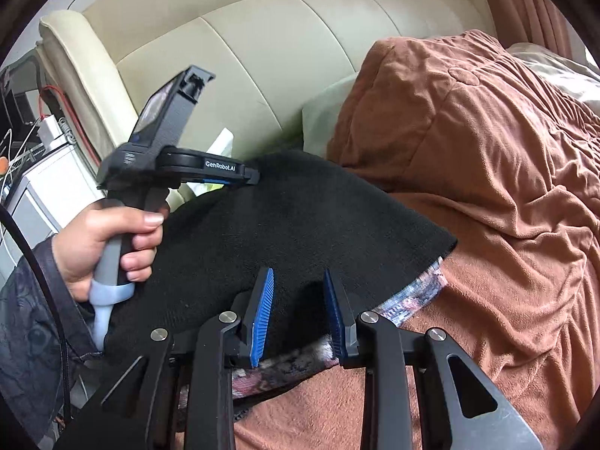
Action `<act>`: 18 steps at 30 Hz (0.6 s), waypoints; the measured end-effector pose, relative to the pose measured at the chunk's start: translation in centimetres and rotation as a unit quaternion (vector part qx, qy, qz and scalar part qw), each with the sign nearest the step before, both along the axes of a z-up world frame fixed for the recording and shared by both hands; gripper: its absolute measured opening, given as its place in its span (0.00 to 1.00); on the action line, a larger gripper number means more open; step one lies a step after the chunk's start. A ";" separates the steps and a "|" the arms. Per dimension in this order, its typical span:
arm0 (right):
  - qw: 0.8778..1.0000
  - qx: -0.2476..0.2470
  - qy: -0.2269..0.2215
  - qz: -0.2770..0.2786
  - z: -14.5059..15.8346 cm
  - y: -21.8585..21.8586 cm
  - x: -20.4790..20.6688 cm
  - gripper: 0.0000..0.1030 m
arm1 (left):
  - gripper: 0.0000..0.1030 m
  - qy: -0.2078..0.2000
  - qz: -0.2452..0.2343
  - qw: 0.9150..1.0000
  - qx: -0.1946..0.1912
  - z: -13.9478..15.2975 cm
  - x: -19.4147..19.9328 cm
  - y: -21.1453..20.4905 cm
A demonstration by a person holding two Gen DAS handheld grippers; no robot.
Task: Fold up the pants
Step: 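Press the shorts flat on the bedspread with both tools, smoothing the floral edge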
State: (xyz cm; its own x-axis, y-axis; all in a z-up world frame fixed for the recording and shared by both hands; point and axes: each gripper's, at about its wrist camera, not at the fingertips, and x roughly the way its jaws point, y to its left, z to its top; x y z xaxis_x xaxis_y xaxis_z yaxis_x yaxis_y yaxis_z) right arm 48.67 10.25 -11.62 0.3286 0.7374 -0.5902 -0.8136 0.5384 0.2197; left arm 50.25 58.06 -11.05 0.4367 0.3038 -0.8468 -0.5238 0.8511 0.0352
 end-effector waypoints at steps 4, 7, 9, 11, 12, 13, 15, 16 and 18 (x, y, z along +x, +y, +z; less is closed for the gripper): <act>1.000 -0.008 -0.009 0.000 -0.1 0.4 -0.1 0.24 | 0.40 0.001 0.026 0.999 0.032 0.6 -0.3 0.6; 1.000 -0.010 -0.012 0.002 0.2 0.2 -0.6 0.24 | 0.40 -0.004 0.040 0.998 0.050 1.8 -1.0 1.0; 1.000 0.000 -0.010 0.005 0.6 -0.1 -0.8 0.24 | 0.40 -0.011 0.043 0.998 0.038 2.4 -1.8 1.4; 1.000 0.007 -0.011 0.008 1.0 -0.5 -1.1 0.24 | 0.40 -0.019 0.043 0.999 0.028 3.1 -2.9 1.4; 1.000 0.008 -0.012 0.010 1.2 -0.5 -1.4 0.24 | 0.40 -0.024 0.038 0.999 0.024 3.4 -3.5 1.2; 1.000 0.010 -0.012 0.018 1.5 -0.4 -1.8 0.24 | 0.40 -0.027 0.032 0.999 0.018 3.6 -4.1 1.0; 1.000 0.006 -0.016 0.026 1.7 -0.4 -2.5 0.24 | 0.40 -0.034 0.022 0.999 0.004 4.0 -5.4 0.5; 0.999 0.004 -0.018 0.030 1.8 -0.3 -2.9 0.24 | 0.40 -0.037 0.014 0.999 -0.002 4.1 -6.3 0.0; 0.999 0.005 -0.021 0.039 2.0 -0.3 -3.7 0.24 | 0.40 -0.038 0.008 0.999 -0.005 4.0 -7.5 -0.7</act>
